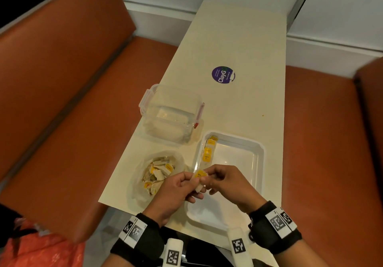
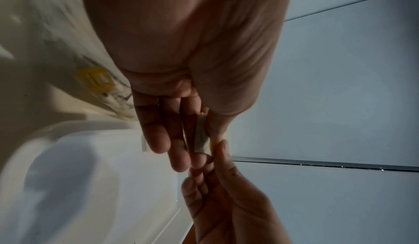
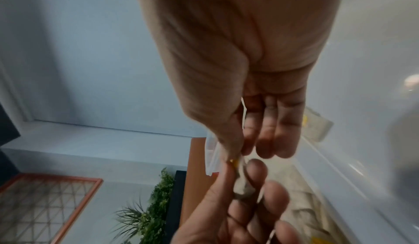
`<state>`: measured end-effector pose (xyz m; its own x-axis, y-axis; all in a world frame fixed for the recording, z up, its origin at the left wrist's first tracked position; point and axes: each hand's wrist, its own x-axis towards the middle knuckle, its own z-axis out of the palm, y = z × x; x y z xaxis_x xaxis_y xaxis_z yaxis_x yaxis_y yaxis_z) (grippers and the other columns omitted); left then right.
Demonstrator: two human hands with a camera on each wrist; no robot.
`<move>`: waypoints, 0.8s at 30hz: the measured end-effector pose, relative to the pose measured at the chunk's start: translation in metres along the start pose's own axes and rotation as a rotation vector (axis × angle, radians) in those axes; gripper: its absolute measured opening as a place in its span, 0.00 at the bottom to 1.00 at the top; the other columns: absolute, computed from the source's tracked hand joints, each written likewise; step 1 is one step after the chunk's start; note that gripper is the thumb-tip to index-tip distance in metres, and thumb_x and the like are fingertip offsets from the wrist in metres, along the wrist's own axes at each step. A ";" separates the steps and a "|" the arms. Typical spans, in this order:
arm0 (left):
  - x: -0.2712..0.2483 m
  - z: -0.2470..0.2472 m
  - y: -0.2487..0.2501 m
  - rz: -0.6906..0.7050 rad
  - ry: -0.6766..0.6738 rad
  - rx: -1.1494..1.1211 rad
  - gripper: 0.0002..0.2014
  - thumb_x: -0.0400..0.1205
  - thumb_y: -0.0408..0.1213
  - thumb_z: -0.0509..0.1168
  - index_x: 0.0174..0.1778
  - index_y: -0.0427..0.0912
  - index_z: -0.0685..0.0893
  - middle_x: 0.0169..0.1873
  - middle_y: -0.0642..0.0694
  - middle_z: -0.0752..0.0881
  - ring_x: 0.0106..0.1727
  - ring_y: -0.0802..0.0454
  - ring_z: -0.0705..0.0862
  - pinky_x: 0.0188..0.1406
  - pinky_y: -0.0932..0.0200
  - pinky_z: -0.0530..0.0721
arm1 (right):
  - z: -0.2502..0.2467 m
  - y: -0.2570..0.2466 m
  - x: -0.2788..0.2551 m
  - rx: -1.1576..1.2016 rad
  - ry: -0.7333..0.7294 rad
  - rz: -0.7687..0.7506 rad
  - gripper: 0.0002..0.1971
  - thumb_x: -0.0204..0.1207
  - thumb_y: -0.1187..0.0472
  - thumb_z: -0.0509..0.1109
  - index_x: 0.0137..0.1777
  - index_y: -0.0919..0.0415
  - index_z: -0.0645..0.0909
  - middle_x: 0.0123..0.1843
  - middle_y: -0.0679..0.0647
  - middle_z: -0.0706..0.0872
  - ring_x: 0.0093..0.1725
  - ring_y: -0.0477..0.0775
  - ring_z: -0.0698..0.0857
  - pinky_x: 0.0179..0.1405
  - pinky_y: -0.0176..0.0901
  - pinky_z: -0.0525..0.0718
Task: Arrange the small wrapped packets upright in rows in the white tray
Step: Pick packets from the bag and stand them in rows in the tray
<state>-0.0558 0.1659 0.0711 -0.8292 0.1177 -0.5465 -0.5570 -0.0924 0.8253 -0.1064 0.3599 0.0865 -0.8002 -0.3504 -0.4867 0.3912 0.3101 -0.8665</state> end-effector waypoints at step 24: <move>0.019 -0.085 -0.023 -0.054 0.639 0.509 0.19 0.76 0.47 0.83 0.59 0.51 0.86 0.47 0.52 0.89 0.48 0.59 0.86 0.43 0.64 0.80 | 0.003 0.078 0.103 -0.278 0.334 0.128 0.05 0.76 0.63 0.80 0.49 0.54 0.91 0.44 0.48 0.92 0.46 0.50 0.89 0.42 0.29 0.79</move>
<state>-0.0624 0.0867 0.0293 -0.7538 -0.4917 -0.4358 -0.6352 0.3756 0.6749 -0.1571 0.3452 -0.0319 -0.8738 -0.0038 -0.4863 0.3964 0.5736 -0.7168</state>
